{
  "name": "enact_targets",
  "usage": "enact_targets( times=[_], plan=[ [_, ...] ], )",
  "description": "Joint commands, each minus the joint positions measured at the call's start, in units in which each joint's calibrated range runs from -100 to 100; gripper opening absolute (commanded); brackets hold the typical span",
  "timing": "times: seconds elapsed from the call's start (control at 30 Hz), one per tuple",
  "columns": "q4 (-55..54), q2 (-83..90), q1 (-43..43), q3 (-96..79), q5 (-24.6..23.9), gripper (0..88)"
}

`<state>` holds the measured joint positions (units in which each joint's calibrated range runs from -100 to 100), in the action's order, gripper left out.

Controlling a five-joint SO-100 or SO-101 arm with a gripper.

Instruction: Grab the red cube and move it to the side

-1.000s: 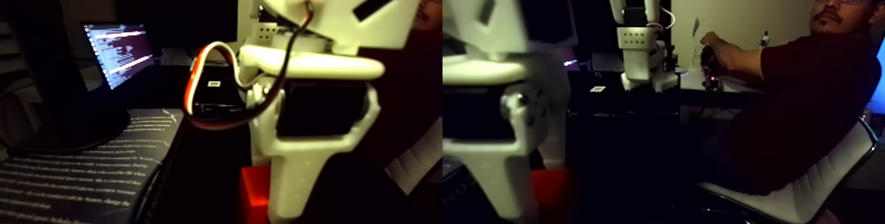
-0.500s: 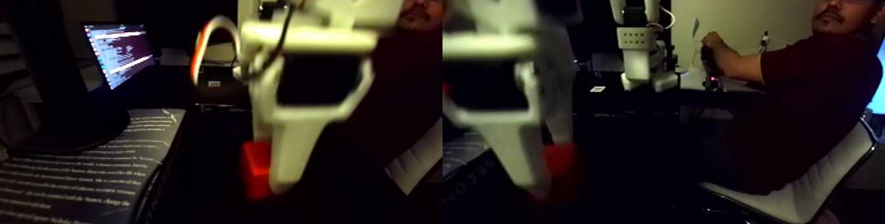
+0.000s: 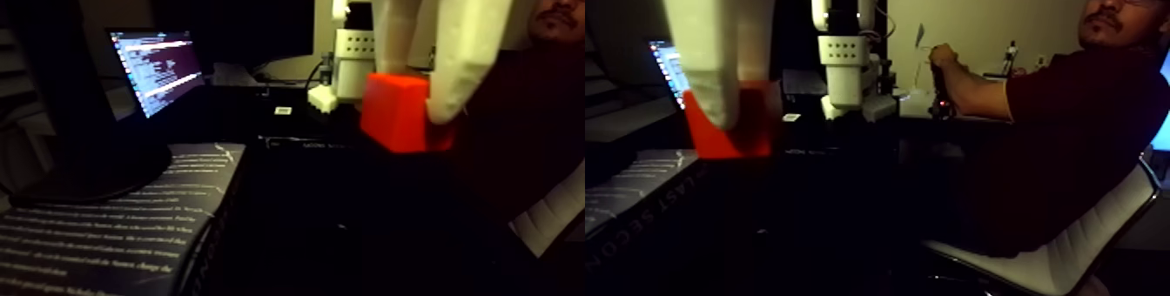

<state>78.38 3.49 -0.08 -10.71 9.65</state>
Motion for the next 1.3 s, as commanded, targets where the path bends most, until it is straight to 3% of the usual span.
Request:
enact_targets(
  times=[0.0, 0.17, 0.37, 1.27],
  plan=[
    [-1.3, 3.0, 6.2, 0.1, 0.1, 0.6],
    [-4.1, 1.0, 14.7, -0.3, 4.2, 0.6],
    [-8.0, -5.3, 22.1, 0.3, 5.2, 0.6],
    [-13.2, -11.6, 27.3, -1.0, 6.2, 0.6]
  ],
)
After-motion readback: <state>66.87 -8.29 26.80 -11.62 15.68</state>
